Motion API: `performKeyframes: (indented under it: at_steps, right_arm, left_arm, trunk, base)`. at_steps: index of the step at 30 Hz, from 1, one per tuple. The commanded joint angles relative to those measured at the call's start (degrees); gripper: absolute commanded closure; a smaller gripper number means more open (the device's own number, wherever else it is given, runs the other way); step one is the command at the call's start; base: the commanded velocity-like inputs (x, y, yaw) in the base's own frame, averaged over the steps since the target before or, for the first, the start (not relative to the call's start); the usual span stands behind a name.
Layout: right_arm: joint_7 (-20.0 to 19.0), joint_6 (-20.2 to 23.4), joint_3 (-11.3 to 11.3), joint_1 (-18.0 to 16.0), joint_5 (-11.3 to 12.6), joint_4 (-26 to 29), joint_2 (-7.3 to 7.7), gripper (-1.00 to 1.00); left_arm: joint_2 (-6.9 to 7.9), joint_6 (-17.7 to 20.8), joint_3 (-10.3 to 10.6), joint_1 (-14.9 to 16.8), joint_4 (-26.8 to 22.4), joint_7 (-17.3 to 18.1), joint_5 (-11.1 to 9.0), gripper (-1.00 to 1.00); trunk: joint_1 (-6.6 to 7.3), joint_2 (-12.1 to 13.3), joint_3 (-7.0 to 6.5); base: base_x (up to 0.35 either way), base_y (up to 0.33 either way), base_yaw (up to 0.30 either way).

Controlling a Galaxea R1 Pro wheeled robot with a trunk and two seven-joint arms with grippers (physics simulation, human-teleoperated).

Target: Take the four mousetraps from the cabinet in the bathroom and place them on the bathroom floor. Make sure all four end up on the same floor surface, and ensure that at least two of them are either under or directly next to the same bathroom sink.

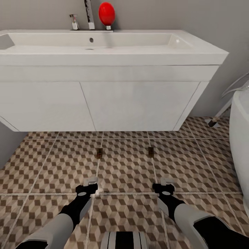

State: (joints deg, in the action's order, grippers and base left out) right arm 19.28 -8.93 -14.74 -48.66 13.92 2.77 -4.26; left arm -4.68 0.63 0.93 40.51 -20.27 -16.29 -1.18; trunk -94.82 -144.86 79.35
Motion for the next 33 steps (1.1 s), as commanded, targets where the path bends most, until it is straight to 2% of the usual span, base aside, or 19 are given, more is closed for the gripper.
performKeyframes:
  at_steps: [1,28,33]
  right_arm:
    - [0.15,-0.23,-0.47,-0.03,0.63,-0.05,-0.06,-1.00]
    - [0.08,-0.05,-0.57,-0.01,0.53,-0.04,-0.19,-1.00]
    - [0.14,-0.04,-0.55,-0.02,-1.17,-0.06,-0.23,-1.00]
  left_arm:
    - [0.02,0.07,0.07,0.01,-0.03,-0.23,-0.13,-1.00]
    - [0.08,0.09,0.08,0.01,0.31,-0.26,-0.25,-1.00]
    - [0.08,0.07,0.08,-0.05,1.91,-0.32,-0.64,-1.00]
  trunk:
    - [0.03,0.00,-0.19]
    - [0.73,0.36,-6.17]
    - [0.86,0.43,-7.28]
  base:
    - [0.000,0.000,0.000]
    - [0.000,0.000,0.000]
    - [0.000,0.000,0.000]
